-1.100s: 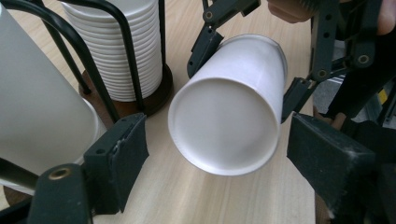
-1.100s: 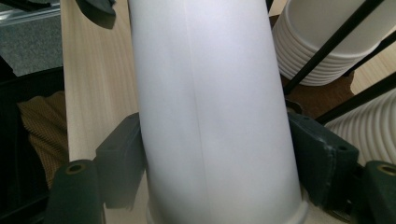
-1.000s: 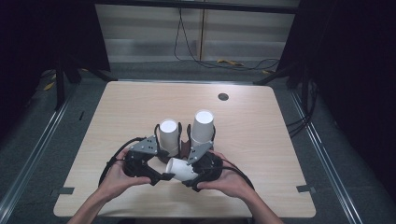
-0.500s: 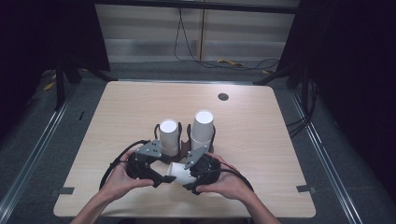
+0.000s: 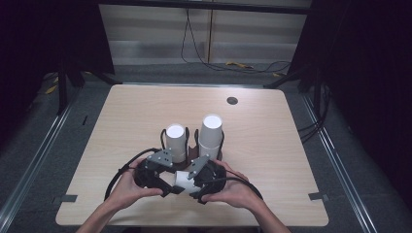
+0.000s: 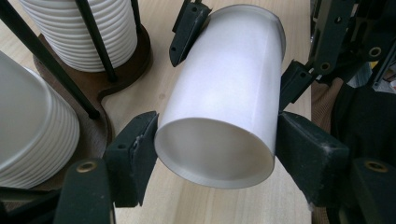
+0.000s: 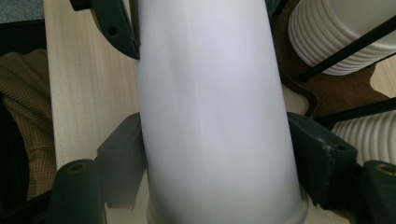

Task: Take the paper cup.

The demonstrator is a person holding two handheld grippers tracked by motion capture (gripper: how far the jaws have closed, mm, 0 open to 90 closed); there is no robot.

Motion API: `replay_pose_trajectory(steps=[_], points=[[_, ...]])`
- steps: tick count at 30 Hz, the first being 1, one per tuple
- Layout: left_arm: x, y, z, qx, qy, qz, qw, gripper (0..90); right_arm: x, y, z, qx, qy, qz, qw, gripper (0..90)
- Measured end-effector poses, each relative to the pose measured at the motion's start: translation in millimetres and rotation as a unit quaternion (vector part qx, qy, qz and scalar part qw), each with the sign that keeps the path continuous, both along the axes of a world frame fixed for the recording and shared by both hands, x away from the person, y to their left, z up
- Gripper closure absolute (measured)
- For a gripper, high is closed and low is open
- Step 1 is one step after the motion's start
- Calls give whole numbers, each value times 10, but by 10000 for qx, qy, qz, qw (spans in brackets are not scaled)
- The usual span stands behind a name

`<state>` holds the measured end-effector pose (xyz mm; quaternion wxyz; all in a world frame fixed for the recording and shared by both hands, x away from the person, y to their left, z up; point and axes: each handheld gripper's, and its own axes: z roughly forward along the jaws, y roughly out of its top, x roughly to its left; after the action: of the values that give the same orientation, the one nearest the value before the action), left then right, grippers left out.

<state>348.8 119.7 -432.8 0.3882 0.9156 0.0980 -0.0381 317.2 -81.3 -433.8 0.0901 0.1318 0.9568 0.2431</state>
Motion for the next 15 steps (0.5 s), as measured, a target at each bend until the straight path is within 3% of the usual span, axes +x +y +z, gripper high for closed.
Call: replay_pose_trajectory(steps=[3, 5, 9, 15], points=[[10, -16, -9, -77, 55, 68, 9999, 307, -2, 6, -1, 6, -20, 27, 10000, 262], [11, -41, -11, -46, 126, 46, 9999, 298, -14, 21, -2, -34, -132, 10, 9999, 263], [2, -38, -10, -27, 161, 54, 9999, 299, -30, 43, -8, -37, -108, 39, 9999, 264], [-8, -47, -25, -11, 45, 33, 10000, 278, -35, 46, 5, 30, -144, 55, 9999, 264]])
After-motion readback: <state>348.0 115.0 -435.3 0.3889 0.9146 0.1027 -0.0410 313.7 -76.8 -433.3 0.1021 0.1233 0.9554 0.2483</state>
